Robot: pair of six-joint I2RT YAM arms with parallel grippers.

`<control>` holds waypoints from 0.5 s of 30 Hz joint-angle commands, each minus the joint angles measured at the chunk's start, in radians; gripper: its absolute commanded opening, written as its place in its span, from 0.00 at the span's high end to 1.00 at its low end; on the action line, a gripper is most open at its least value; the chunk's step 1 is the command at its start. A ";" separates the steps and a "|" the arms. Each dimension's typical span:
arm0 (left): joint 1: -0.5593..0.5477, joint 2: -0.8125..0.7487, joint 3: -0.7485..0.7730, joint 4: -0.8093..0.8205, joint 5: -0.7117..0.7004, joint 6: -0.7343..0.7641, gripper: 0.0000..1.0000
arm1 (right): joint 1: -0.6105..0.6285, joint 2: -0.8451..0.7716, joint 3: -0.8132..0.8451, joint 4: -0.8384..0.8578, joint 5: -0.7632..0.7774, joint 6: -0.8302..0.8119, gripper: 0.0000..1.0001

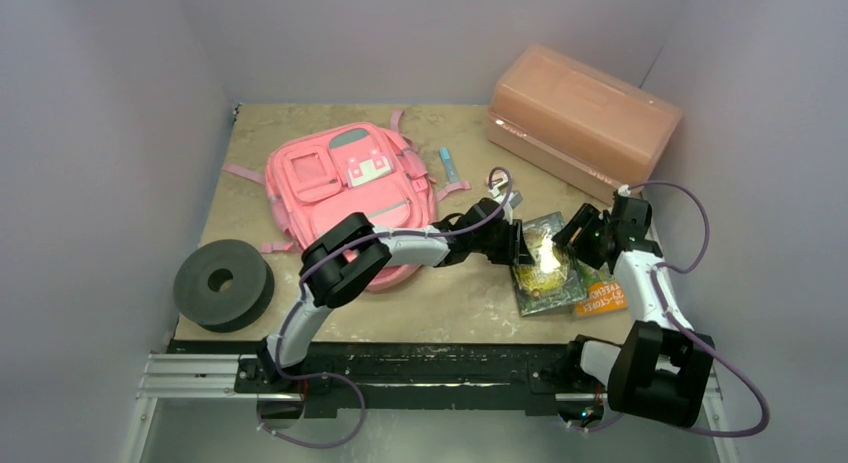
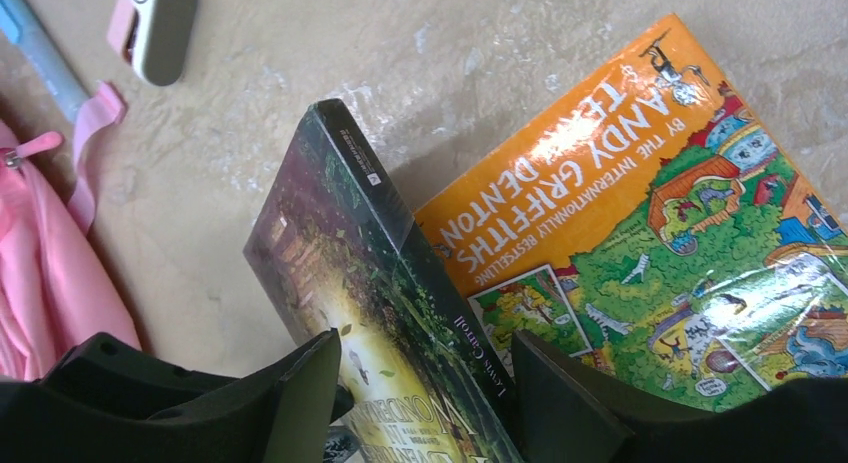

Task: Pack the student bag
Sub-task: Pick up the book from the center of the board.

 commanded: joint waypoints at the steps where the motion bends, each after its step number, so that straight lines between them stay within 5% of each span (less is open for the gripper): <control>1: -0.001 0.013 -0.071 0.012 -0.008 0.002 0.71 | 0.022 -0.027 -0.009 -0.041 -0.272 0.028 0.37; 15: 0.006 -0.063 -0.181 0.087 0.019 -0.007 0.73 | 0.127 -0.152 0.026 -0.208 -0.383 -0.046 0.42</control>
